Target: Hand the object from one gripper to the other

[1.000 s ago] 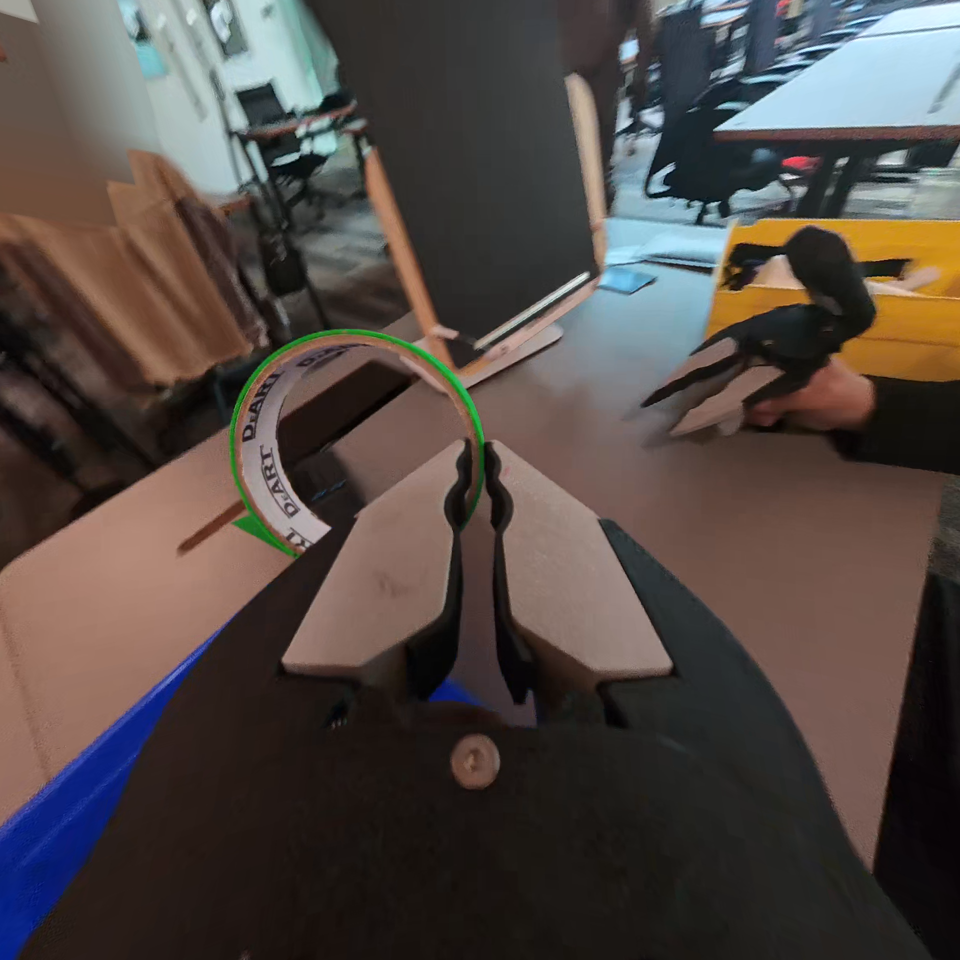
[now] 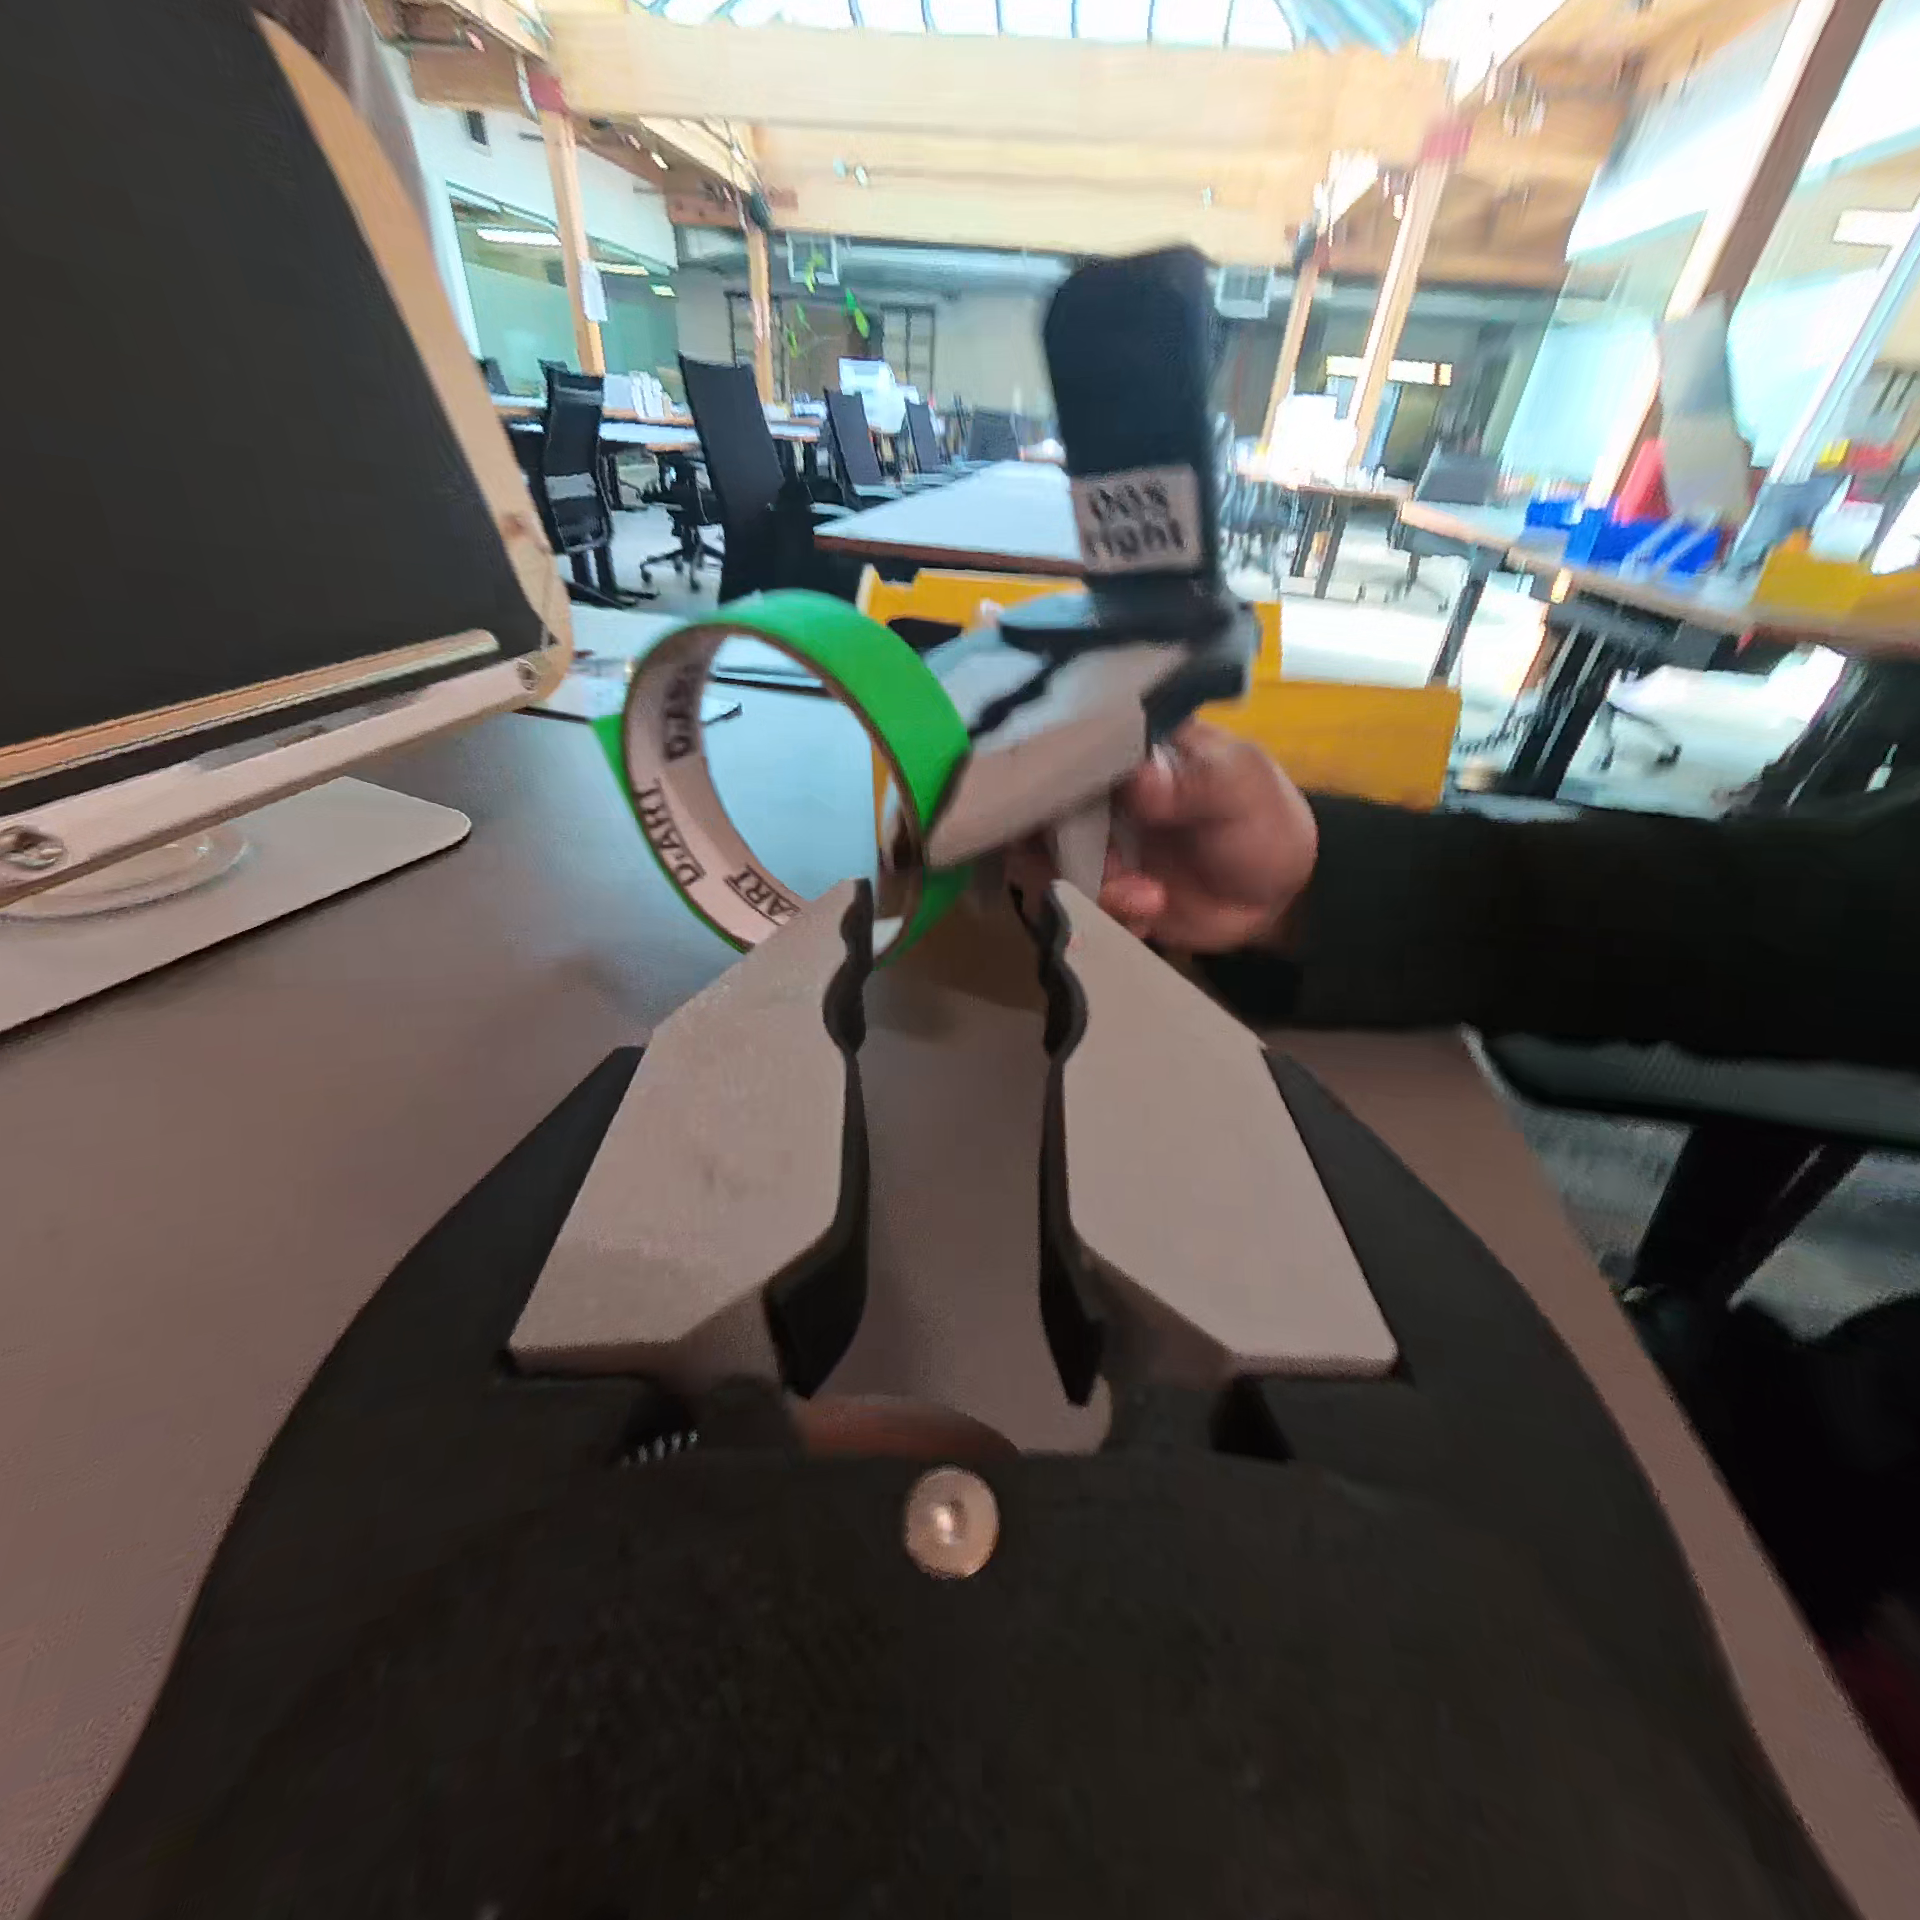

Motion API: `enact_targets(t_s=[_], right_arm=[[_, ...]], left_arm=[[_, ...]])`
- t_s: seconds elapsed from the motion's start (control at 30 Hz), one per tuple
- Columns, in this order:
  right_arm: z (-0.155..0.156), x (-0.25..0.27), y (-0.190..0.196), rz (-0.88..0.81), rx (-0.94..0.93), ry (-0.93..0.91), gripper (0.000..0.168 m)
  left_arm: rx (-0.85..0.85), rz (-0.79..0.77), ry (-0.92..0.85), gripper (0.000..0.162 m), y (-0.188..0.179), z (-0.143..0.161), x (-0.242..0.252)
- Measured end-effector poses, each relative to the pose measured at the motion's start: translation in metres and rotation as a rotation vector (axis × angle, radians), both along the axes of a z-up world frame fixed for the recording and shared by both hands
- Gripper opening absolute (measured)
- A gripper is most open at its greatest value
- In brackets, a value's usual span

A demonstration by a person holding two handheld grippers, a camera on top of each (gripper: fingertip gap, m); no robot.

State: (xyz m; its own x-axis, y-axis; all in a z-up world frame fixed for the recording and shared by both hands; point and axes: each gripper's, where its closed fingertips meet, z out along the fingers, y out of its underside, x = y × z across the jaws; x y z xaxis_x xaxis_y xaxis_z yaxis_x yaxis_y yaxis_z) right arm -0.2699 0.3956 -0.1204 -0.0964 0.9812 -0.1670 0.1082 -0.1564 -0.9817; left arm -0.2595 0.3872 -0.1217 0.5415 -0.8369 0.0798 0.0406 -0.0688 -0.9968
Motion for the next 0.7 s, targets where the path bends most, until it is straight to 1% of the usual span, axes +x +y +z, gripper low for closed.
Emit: enact_targets(t_s=[0.07,0.17,0.27,0.33,0.43,0.53,0.57,0.6,0.67,0.7], right_arm=[[-0.016,-0.004,0.002,-0.071,0.184,-0.097,0.0],[-0.039,-0.01,0.0,-0.125,0.443,-0.233,0.0],[-0.058,-0.016,-0.008,-0.106,0.607,-0.313,0.0],[-0.063,-0.017,-0.008,-0.116,0.685,-0.336,0.001],[-0.066,-0.016,-0.01,-0.099,0.746,-0.344,0.0],[-0.062,-0.016,-0.012,-0.096,0.804,-0.318,0.0],[-0.06,-0.016,-0.014,-0.089,0.811,-0.306,0.0],[-0.06,-0.016,-0.014,-0.092,0.805,-0.302,0.0],[-0.057,-0.016,-0.011,-0.109,0.768,-0.287,0.001],[-0.057,-0.015,-0.008,-0.114,0.73,-0.29,0.005]], left_arm=[[-0.043,0.038,-0.078,0.029,0.006,0.009,-0.012],[-0.088,0.063,-0.104,0.033,0.011,0.008,-0.019],[-0.127,0.05,-0.113,0.034,0.011,0.004,-0.017],[-0.182,0.022,-0.124,0.04,0.009,0.0,-0.014],[-0.247,-0.011,-0.137,0.039,0.007,-0.006,-0.012],[-0.312,-0.06,-0.151,0.036,0.005,-0.011,-0.007],[-0.299,-0.082,-0.15,0.026,0.003,-0.01,-0.005],[-0.281,-0.097,-0.144,0.022,0.001,-0.008,-0.004],[-0.218,-0.076,-0.094,0.022,0.0,-0.006,-0.003],[-0.183,-0.056,-0.058,0.021,0.001,-0.007,-0.003]])
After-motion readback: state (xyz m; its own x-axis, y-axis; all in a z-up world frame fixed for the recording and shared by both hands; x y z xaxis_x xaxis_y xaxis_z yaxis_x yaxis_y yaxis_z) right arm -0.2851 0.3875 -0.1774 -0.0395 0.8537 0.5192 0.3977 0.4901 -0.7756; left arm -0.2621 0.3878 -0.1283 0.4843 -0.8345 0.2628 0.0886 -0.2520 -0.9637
